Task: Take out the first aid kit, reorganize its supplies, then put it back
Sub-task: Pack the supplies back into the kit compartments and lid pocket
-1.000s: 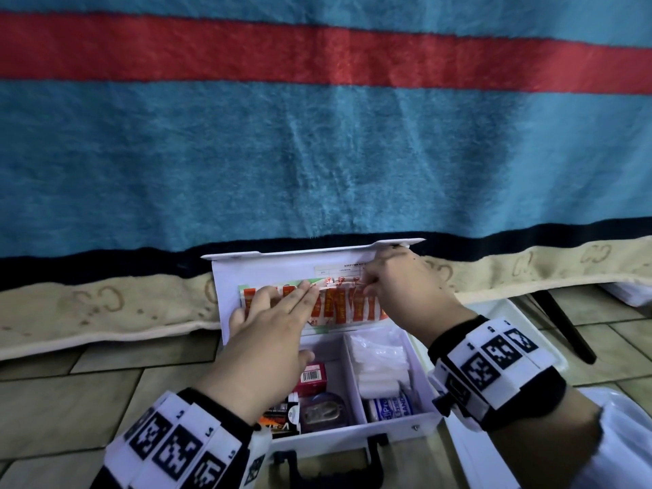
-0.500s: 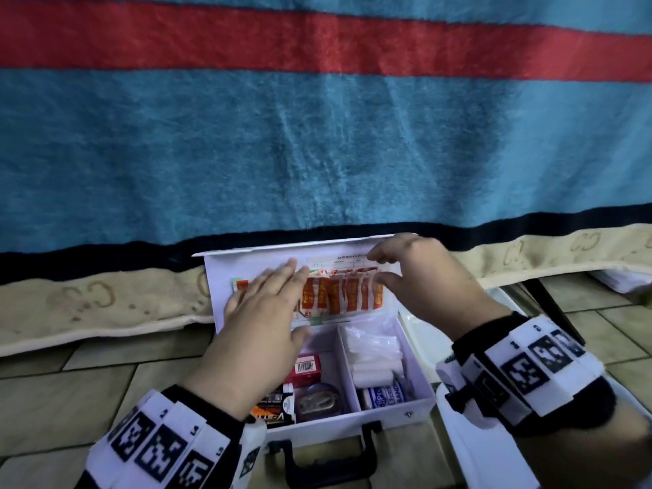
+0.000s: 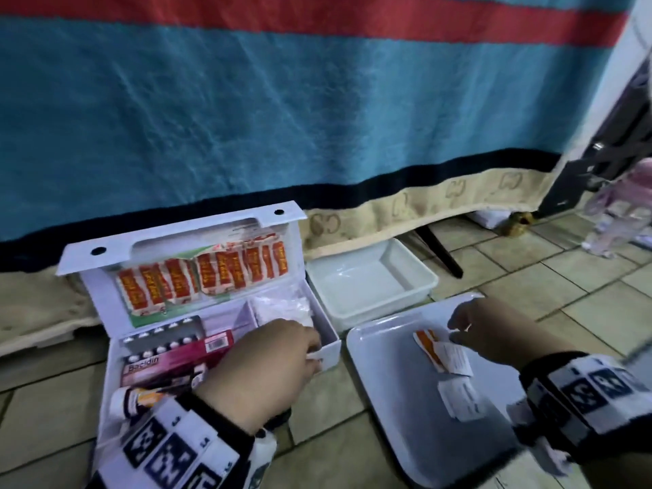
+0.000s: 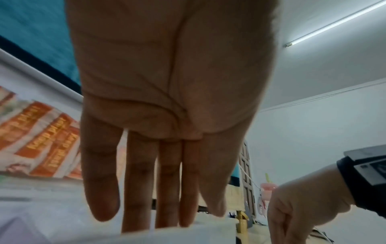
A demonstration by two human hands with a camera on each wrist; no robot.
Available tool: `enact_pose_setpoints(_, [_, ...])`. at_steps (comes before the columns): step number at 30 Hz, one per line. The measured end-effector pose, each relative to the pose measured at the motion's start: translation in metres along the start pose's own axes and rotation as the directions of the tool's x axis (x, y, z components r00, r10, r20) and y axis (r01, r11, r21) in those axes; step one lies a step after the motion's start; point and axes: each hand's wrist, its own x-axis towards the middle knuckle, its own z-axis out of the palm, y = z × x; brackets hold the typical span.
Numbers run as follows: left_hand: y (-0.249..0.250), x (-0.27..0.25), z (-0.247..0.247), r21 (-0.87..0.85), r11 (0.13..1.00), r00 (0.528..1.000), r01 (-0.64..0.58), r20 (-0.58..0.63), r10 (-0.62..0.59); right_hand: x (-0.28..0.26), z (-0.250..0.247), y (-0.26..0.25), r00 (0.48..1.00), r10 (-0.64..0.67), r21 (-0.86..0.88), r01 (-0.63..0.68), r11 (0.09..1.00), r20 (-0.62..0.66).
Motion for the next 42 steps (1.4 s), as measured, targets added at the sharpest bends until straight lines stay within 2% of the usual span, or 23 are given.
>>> enact_pose_setpoints(2, [0.004, 0.003, 0.005, 0.059, 0.998, 1.0, -0.004, 0.0, 0.004, 0.001, 0.013, 0.002, 0.997, -0.001, -0.015, 0.002, 1.0, 0.082])
enact_pose_setpoints(4, [0.007, 0.005, 0.004, 0.132, 0.991, 1.0, -0.019, 0.017, 0.017, 0.005, 0.021, 0.001, 0.997, -0.022, 0.025, 0.02, 0.999, 0.069])
enact_pose_setpoints(7, [0.015, 0.005, 0.0, 0.201, 0.98, 0.999, -0.01, 0.046, 0.0, 0.014, 0.027, -0.011, 0.998, -0.017, -0.065, 0.02, 0.998, 0.054])
enact_pose_setpoints(16, [0.017, 0.003, 0.003, 0.202, 0.978, 0.998, 0.053, 0.025, -0.059, 0.03, 0.023, -0.029, 0.994, -0.059, -0.204, 0.078, 0.976, 0.094])
enact_pose_setpoints(21, [0.017, 0.0, 0.009, 0.195, 0.981, 1.0, 0.017, -0.029, -0.012, 0.031, 0.018, -0.029, 0.993, -0.053, -0.223, 0.075, 0.972, 0.104])
enact_pose_setpoints(27, [0.01, 0.0, 0.011, 0.172, 0.985, 0.999, -0.032, -0.012, 0.035, 0.025, 0.006, -0.025, 0.997, -0.032, -0.077, 0.038, 0.996, 0.075])
enact_pose_setpoints(30, [0.0, -0.002, 0.01, 0.061, 0.997, 0.999, -0.037, -0.002, 0.037, 0.022, -0.005, -0.026, 0.999, -0.009, -0.007, 0.009, 1.0, 0.031])
enact_pose_setpoints(32, [-0.008, -0.006, 0.008, -0.046, 0.999, 1.0, -0.023, 0.014, 0.024, 0.021, -0.012, -0.027, 0.998, -0.01, 0.079, 0.014, 0.997, -0.06])
enact_pose_setpoints(34, [-0.014, -0.011, 0.008, -0.125, 0.992, 1.0, -0.008, 0.021, 0.011, 0.023, -0.02, -0.03, 0.975, 0.003, 0.148, 0.031, 0.989, -0.224])
enact_pose_setpoints(36, [-0.02, -0.018, 0.008, -0.167, 0.986, 1.0, 0.002, -0.03, -0.007, 0.022, -0.03, -0.037, 0.939, -0.005, 0.197, 0.077, 0.977, -0.343])
enact_pose_setpoints(38, [-0.03, -0.026, 0.006, -0.191, 0.981, 0.991, 0.037, -0.119, -0.061, 0.019, -0.041, -0.052, 0.913, -0.038, 0.275, 0.162, 0.948, -0.407])
enact_pose_setpoints(40, [-0.041, -0.033, -0.003, -0.205, 0.974, 0.971, 0.097, -0.196, -0.138, 0.019, -0.047, -0.071, 0.9, -0.083, 0.377, 0.261, 0.889, -0.428])
enact_pose_setpoints(42, [-0.054, -0.039, -0.016, -0.213, 0.964, 0.941, 0.16, -0.263, -0.214, 0.021, -0.049, -0.094, 0.919, -0.149, 0.528, 0.336, 0.78, -0.365])
